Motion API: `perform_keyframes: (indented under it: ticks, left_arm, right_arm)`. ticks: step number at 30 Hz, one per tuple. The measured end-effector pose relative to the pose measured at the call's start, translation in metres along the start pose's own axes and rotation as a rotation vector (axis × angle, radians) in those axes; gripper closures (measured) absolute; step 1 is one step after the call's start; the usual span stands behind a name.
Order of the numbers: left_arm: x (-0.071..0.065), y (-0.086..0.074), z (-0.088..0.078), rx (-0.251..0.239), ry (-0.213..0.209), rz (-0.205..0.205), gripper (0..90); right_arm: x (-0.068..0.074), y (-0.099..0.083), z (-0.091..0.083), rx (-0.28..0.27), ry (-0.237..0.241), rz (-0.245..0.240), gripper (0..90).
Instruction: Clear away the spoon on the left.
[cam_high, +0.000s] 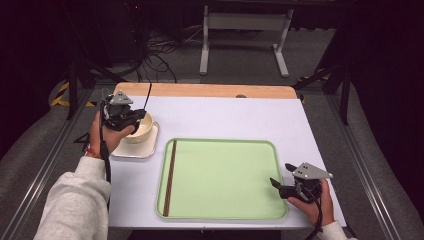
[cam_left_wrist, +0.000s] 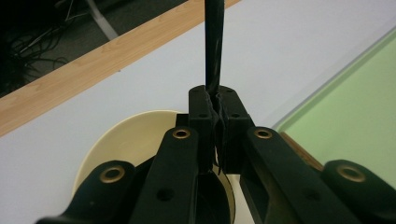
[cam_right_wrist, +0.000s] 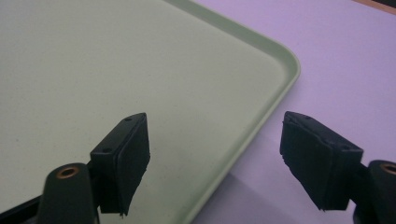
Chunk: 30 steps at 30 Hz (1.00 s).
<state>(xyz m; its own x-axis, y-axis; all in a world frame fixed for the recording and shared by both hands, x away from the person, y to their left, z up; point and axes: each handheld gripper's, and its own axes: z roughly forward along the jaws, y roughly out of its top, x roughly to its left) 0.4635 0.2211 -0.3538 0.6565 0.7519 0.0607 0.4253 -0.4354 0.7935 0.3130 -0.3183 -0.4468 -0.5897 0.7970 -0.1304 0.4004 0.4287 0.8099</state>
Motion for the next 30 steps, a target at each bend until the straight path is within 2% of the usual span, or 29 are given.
perform_keyframes:
  ticks: [5, 6, 7, 13, 23, 27, 30]
  left_arm:
    - [-0.013, -0.001, -0.005, -0.031, -0.041, -0.024, 86.6]
    - [-0.021, -0.002, -0.007, -0.040, -0.061, -0.023, 86.6]
    - [-0.021, -0.002, -0.007, -0.040, -0.061, -0.023, 86.6]
    - [-0.049, -0.004, -0.003, -0.043, -0.122, 0.003, 86.6]
    - [-0.083, -0.005, 0.006, -0.011, -0.198, 0.048, 86.6]
    - [-0.095, -0.008, 0.011, 0.002, -0.247, 0.046, 86.6]
    - [-0.106, -0.009, 0.015, 0.011, -0.267, 0.053, 86.6]
  right_arm:
    - [0.000, 0.000, 0.000, -0.001, 0.001, 0.000, 24.4]
    - [0.000, 0.000, 0.000, 0.000, 0.001, -0.002, 24.4]
    - [0.000, 0.000, 0.000, 0.000, 0.001, -0.002, 24.4]
    - [0.000, 0.000, 0.000, -0.003, 0.002, -0.002, 24.4]
    - [0.001, 0.000, -0.001, -0.003, 0.005, -0.006, 24.3]
    - [0.001, 0.000, -0.001, -0.003, 0.005, -0.006, 24.4]
    - [0.001, 0.001, -0.001, -0.001, 0.005, -0.009, 24.3]
